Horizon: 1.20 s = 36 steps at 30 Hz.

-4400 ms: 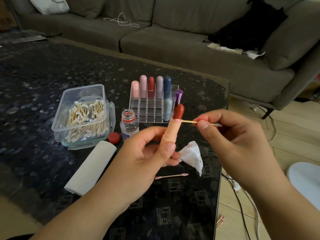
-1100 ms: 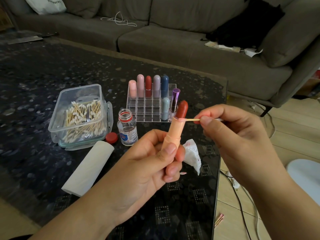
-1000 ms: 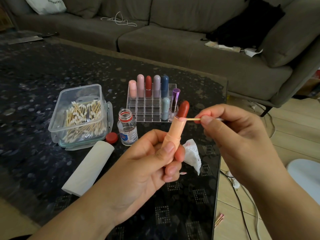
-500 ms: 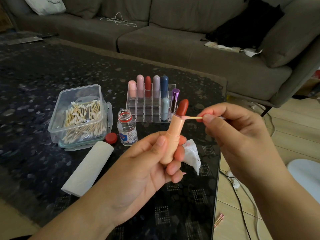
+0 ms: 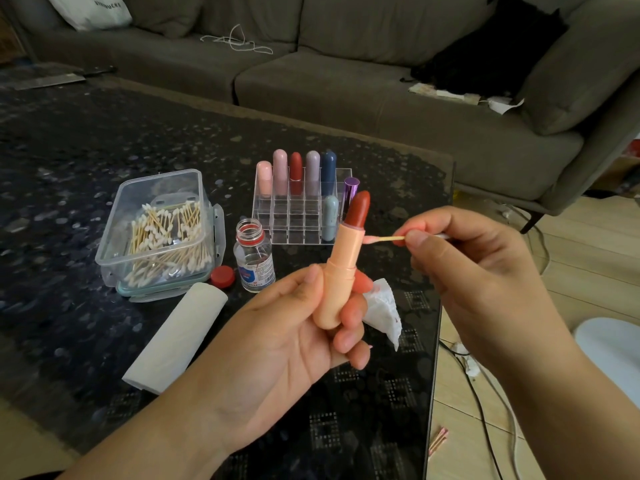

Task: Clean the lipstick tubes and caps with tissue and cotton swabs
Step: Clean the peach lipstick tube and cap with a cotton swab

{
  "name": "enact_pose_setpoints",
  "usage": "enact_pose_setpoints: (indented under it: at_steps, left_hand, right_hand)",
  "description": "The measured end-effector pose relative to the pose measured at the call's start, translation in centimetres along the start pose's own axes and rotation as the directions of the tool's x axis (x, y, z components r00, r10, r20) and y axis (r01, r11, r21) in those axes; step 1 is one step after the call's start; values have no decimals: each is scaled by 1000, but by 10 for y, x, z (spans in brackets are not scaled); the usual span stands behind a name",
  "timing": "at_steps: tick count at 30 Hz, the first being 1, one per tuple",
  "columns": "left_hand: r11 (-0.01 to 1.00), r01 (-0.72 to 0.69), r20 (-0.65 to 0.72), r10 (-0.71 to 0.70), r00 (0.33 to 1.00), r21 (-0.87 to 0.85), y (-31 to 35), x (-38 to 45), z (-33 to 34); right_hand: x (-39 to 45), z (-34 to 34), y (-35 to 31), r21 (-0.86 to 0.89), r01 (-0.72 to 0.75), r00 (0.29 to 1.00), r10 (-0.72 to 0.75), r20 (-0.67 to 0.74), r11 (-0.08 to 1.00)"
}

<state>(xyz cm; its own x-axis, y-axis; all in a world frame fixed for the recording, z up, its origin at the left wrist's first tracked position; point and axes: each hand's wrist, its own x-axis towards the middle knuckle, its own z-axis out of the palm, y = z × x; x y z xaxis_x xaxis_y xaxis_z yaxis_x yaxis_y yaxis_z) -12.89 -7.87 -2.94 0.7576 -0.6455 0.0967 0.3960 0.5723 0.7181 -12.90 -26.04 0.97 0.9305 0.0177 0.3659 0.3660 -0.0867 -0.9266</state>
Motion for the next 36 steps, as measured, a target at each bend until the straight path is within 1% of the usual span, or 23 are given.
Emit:
enact_pose_setpoints:
  at_steps: [7,10,13,15,18,19,21,24,28,32,36]
  left_hand:
    - [998,27,20,-26,999,-53,3,-1,3]
    - [996,33,8,-33,999,-78,3,-1,3]
    - [996,26,-27,-28,999,-89,3,0,3]
    - [996,15,-39,-18,999,-89,3,0,3]
    - [998,8,-106,-14,994,-59,2,0,7]
    - [999,9,-144,-16,989,-48,3,0,9]
    - [999,12,-195,-19,981,-35,4,-1,13]
    - [1000,8,-226,-9,974,-6,5,-1,15]
    - [998,7,-246,9,969,62,5,-1,16]
    - [993,1,-255,30,966,118,5,-3,19]
    - [988,-7,-296,52,954,151,5,-2,20]
  right_hand:
    - [-2,3,-2,0,6,1000,-6,18,1000]
    - [-2,4,-4,-61,12,1000,-10,28,998]
    - [-5,7,-6,-138,37,994,-22,111,990]
    - [-6,8,-6,-163,51,993,-33,113,985]
    - [-4,6,-6,-156,56,998,-53,21,986]
    - [-4,6,-7,-167,58,998,-56,17,984]
    - [-5,7,-8,-218,70,997,-59,56,973]
    - [-6,9,-8,-245,77,995,-59,80,966]
    - [-5,8,-7,-308,96,995,-99,4,946]
    - [-7,11,-8,-290,89,995,-70,75,953]
    - [-5,10,-8,-349,119,993,-119,21,930]
